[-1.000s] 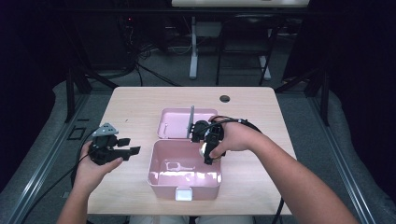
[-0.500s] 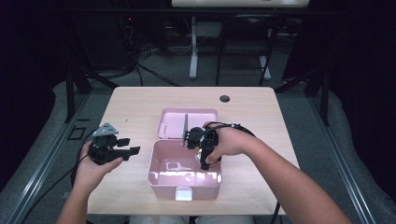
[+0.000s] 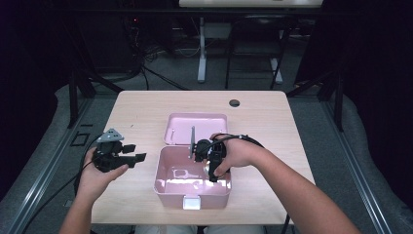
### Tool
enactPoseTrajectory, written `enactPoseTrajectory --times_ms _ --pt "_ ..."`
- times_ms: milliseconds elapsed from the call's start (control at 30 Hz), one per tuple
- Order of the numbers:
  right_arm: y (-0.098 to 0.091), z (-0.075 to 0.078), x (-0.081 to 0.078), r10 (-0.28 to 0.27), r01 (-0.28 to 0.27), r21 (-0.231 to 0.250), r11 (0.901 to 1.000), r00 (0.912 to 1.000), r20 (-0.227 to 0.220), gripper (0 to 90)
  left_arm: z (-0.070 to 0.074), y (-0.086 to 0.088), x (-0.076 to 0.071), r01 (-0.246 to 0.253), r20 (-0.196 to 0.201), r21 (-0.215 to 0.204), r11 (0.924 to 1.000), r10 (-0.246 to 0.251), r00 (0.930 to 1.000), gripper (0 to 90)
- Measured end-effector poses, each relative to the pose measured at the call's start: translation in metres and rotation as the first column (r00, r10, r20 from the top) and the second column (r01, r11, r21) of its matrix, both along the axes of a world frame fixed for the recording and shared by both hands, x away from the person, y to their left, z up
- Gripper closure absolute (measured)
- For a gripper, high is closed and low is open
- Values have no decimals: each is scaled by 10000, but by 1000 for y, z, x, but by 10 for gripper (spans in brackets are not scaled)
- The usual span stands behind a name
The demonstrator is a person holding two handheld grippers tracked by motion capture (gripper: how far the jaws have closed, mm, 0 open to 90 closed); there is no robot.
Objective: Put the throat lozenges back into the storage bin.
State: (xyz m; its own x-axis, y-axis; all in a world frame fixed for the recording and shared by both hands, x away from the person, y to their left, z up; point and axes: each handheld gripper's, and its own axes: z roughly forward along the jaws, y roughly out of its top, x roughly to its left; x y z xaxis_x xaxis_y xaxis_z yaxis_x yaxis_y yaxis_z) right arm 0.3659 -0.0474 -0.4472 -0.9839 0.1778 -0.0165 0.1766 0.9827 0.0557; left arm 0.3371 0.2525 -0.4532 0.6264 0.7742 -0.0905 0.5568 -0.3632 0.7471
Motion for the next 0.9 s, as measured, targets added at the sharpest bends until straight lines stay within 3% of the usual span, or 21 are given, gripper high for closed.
enactPoseTrajectory --times_ms 200,900 --pt "0 -11 0 99 -101 -219 9997 9999 -117 201 1 2 0 -46 30 -15 10000 46 10000 429" --pt "2 -32 0 177 -185 -335 9993 9996 -241 201 2 7 0 -191 92 -127 9997 192 9998 429"
